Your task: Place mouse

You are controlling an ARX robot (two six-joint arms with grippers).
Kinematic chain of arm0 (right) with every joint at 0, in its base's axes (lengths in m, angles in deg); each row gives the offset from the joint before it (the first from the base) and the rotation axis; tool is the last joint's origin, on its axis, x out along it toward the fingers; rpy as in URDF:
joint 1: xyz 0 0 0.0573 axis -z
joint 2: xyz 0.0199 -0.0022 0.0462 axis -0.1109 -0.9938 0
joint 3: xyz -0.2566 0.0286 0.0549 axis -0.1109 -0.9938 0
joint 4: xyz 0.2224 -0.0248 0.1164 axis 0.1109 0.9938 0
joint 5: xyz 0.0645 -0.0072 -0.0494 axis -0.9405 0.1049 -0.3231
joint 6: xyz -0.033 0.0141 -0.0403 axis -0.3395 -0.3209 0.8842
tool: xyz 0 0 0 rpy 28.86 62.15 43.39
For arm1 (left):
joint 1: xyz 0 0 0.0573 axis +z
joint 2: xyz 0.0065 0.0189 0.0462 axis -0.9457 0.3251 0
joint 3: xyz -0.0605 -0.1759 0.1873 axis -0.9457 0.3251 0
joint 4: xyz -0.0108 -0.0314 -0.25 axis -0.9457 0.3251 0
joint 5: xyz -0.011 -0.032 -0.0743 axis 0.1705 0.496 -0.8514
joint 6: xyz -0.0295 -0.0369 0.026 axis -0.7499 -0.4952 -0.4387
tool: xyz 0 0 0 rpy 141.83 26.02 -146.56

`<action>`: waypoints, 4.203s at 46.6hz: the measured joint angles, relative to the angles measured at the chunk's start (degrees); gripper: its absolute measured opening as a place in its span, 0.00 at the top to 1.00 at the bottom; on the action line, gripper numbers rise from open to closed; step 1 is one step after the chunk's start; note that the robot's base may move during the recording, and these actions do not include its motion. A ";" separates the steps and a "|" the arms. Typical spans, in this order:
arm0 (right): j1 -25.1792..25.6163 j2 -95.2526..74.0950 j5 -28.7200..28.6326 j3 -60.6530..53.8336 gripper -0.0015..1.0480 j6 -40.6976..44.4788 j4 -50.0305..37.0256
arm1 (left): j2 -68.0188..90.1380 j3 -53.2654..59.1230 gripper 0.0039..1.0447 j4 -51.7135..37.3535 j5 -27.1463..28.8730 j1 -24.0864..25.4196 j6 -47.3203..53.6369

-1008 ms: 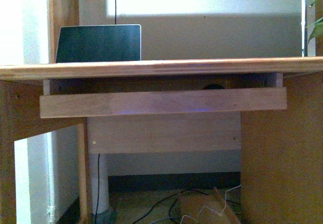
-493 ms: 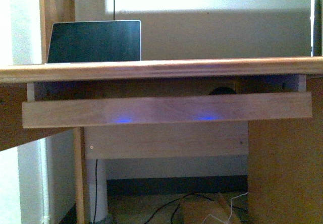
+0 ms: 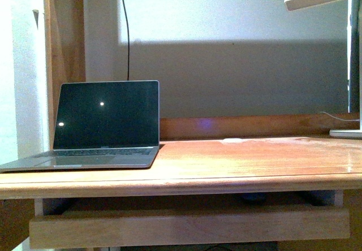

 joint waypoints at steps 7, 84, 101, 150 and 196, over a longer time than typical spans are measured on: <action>0.00 0.00 0.00 0.00 0.07 0.00 0.02 | 3.58 -2.49 0.07 6.88 1.95 -0.50 -4.52; 0.00 0.00 -0.02 0.00 0.07 0.00 0.02 | 113.81 -49.13 0.07 -51.71 -25.55 2.21 81.85; 0.00 0.00 -0.02 0.00 0.07 0.00 0.02 | 118.53 -56.65 0.07 -45.44 -25.03 1.46 88.13; 0.00 0.00 -0.02 0.00 0.07 0.00 0.02 | 63.04 -36.76 0.07 -7.98 0.31 -11.58 -7.48; 0.00 0.00 0.00 0.00 0.07 0.00 0.02 | 4.96 -4.42 0.98 -0.33 10.19 -10.54 -0.28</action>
